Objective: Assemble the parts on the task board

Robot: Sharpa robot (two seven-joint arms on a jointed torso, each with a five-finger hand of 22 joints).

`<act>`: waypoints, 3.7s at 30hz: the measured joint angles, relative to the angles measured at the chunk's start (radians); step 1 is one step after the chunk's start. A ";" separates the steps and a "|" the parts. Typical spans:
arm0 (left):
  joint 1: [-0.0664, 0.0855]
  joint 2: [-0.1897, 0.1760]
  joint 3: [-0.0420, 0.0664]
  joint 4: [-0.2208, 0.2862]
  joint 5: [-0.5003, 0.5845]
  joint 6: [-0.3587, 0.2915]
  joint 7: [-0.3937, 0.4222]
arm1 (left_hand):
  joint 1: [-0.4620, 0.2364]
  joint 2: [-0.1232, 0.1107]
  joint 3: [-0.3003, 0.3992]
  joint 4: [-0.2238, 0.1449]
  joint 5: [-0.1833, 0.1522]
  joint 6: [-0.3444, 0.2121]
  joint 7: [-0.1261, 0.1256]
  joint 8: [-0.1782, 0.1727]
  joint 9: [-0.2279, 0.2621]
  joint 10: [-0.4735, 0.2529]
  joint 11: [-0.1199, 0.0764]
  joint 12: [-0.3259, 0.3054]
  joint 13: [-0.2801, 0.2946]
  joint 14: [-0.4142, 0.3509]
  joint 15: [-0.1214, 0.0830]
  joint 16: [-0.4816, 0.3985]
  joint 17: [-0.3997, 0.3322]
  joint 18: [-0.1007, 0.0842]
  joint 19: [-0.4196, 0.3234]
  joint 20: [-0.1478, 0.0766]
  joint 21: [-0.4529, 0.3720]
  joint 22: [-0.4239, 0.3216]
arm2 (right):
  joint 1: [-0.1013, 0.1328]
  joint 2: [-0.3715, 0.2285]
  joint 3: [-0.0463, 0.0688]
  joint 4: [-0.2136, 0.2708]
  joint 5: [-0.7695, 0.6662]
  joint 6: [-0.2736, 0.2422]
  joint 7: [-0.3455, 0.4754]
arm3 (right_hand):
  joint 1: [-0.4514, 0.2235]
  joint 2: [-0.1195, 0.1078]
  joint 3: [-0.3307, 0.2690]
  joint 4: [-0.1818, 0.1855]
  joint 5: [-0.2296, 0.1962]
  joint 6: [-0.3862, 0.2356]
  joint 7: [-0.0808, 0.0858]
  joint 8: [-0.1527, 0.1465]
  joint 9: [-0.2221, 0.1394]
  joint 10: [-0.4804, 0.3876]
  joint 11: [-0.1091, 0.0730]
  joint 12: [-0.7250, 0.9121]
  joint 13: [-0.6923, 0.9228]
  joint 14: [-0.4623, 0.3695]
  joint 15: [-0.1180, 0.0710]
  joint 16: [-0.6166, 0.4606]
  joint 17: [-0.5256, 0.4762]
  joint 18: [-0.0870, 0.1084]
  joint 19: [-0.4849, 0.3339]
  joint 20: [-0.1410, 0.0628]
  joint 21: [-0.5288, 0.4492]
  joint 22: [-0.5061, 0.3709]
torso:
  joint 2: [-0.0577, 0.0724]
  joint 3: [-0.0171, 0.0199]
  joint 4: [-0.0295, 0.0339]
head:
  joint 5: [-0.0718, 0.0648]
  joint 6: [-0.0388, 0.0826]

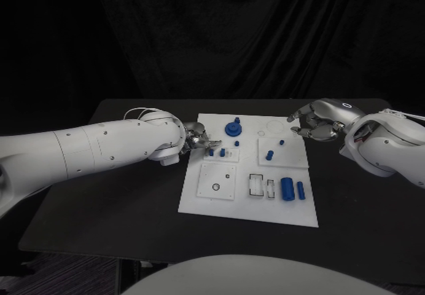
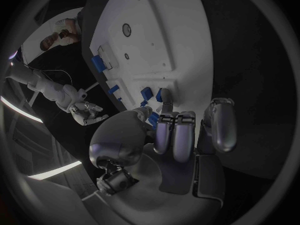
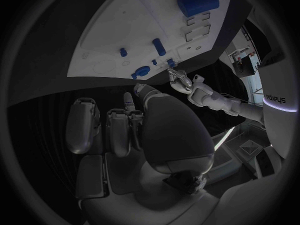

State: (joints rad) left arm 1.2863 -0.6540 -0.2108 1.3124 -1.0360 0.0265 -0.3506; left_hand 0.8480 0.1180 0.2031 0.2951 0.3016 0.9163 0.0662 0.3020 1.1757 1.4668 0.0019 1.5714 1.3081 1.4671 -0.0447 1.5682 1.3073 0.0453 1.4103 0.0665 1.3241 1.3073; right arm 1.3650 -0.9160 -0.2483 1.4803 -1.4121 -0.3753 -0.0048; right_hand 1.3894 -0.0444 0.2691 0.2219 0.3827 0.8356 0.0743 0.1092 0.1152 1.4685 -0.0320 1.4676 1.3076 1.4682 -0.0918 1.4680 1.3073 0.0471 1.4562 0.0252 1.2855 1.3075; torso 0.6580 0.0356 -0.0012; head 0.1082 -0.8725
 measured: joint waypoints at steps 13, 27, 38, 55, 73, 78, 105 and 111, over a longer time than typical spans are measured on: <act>-0.001 -0.006 -0.001 -0.001 0.000 -0.009 0.005 | -0.007 -0.001 -0.013 -0.004 0.028 0.001 -0.001 0.014 0.010 0.000 0.000 0.000 0.000 0.000 0.000 0.000 0.000 0.000 0.002 -0.002 0.003 0.000 | -0.001 -0.001 0.000 0.000 0.000 0.002 -0.001 | 0.000 0.000 0.000 0.000 0.000 0.000 0.000 0.000 0.000 0.000 0.000 0.000 0.000 0.000 0.000 0.000 0.000 0.000 0.000 0.000 0.000 0.000 | 0.000 0.0001 0.0001 | 0.001 0.000; -0.003 -0.032 -0.002 -0.001 0.000 -0.129 0.087 | 0.189 -0.078 -0.006 -0.039 0.090 -0.046 -0.008 0.038 0.057 0.001 -0.013 0.000 0.000 0.000 -0.007 0.000 0.000 0.000 0.007 -0.013 -0.006 0.000 | -0.002 -0.007 0.000 0.002 0.000 0.002 -0.002 | 0.000 0.000 0.003 -0.003 0.000 0.000 0.000 0.000 -0.001 -0.004 0.004 0.000 0.000 0.000 0.000 0.000 0.000 0.000 0.000 0.000 0.000 0.000 | 0.001 0.0000 0.0006 | -0.004 0.000; 0.022 -0.005 -0.002 -0.091 -0.001 -0.205 0.454 | 0.543 -0.136 0.090 -0.139 0.051 -0.189 0.073 -0.047 -0.032 -0.696 0.095 -0.771 -0.186 -0.392 0.101 -0.240 -0.055 0.055 -0.474 0.059 -0.440 0.001 | -0.002 -0.010 0.000 0.002 0.000 0.002 -0.005 | 0.000 0.000 0.003 -0.003 0.000 0.000 0.000 0.000 -0.001 -0.004 0.004 0.000 0.000 0.000 0.000 0.000 0.000 0.000 0.000 0.000 0.000 0.000 | 0.001 0.0002 0.0012 | -0.011 0.000; 0.016 0.081 -0.002 -0.197 -0.317 -0.286 0.779 | 0.698 -0.245 0.174 -0.182 -0.055 -0.157 -0.007 -0.235 -0.505 -0.840 0.027 -1.162 -0.699 -0.109 0.015 -0.151 -0.017 0.054 -0.110 0.022 -0.061 0.001 | -0.002 -0.014 0.000 0.003 0.000 0.000 -0.005 | 0.000 0.000 0.003 -0.003 0.000 0.004 0.004 0.000 -0.002 -0.004 0.004 0.000 0.000 0.000 0.000 0.000 0.000 0.000 0.000 0.000 0.000 0.000 | 0.004 0.0006 -0.0007 | -0.004 0.000; -0.002 0.162 -0.002 -0.277 -0.527 -0.379 0.772 | 0.665 -0.262 0.160 -0.185 -0.029 -0.182 -0.011 -0.239 -0.669 -0.785 0.036 -1.194 -0.821 -0.050 0.015 -0.121 0.001 0.038 -0.052 0.016 -0.015 0.000 | -0.002 -0.012 0.000 0.008 0.000 -0.002 -0.005 | 0.000 0.000 0.003 -0.003 0.000 0.004 0.004 0.000 -0.002 -0.004 0.004 0.000 0.000 0.000 0.000 0.000 0.000 0.000 0.000 0.000 0.000 0.000 | 0.010 -0.0018 -0.0032 | -0.009 0.000; -0.003 0.181 -0.002 -0.292 -0.553 -0.382 0.763 | 0.665 -0.262 0.157 -0.188 -0.029 -0.178 -0.040 -0.239 -0.700 -0.760 0.054 -1.197 -0.840 -0.039 0.025 -0.113 0.001 0.023 -0.035 0.022 0.000 0.000 | -0.002 -0.010 0.000 0.006 0.000 -0.002 -0.005 | 0.000 0.000 0.003 -0.003 0.000 0.004 0.004 0.000 -0.002 -0.004 0.004 0.000 0.000 0.000 0.000 0.000 0.000 0.000 0.000 0.000 0.000 0.000 | 0.011 -0.0018 -0.0045 | -0.006 0.000; -0.020 0.226 -0.002 -0.332 -0.588 -0.343 0.734 | 0.649 -0.254 0.152 -0.193 -0.047 -0.121 -0.043 -0.224 -0.734 -0.693 0.050 -1.162 -0.825 -0.039 0.025 -0.113 0.001 0.023 -0.036 0.021 -0.009 0.000 | -0.002 -0.003 0.000 0.003 0.000 -0.003 -0.005 | 0.000 0.000 0.003 -0.003 0.000 0.007 0.000 0.000 -0.003 -0.004 0.004 0.000 0.000 0.000 0.000 0.000 0.000 0.000 0.000 0.000 0.000 0.000 | 0.011 -0.0002 -0.0045 | -0.010 0.000; -0.027 0.233 -0.002 -0.343 -0.589 -0.335 0.731 | 0.649 -0.254 0.150 -0.195 -0.047 -0.117 -0.046 -0.224 -0.735 -0.693 0.050 -1.158 -0.822 -0.039 0.025 -0.113 0.000 0.023 -0.036 0.021 -0.009 0.000 | -0.002 0.000 0.000 0.003 0.000 -0.003 -0.005 | 0.000 0.000 0.003 -0.003 0.000 0.007 0.000 0.000 -0.003 -0.004 0.004 0.000 0.000 0.000 0.000 0.000 0.000 0.000 0.000 0.000 0.000 0.000 | 0.011 -0.0011 -0.0043 | -0.009 0.000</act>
State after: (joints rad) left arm 1.2595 -0.4207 -0.2127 0.9697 -1.6247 -0.3087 0.3805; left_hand 1.4968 -0.1361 0.3531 0.1003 0.2543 0.7989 0.0197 0.0779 0.4409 0.7740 0.0523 0.4137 0.4862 1.4279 -0.0195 1.4553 1.3078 0.0686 1.3747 0.0879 1.3150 1.3075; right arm 1.3628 -0.9161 -0.2482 1.4830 -1.4120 -0.3784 -0.0093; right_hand 1.3893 -0.0445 0.2718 0.2192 0.3827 0.8427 0.0743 0.1092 0.1120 1.4649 -0.0284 1.4676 1.3075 1.4681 -0.0919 1.4680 1.3073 0.0471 1.4562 0.0252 1.2855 1.3074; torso 0.6686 0.0345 -0.0055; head 0.0997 -0.8725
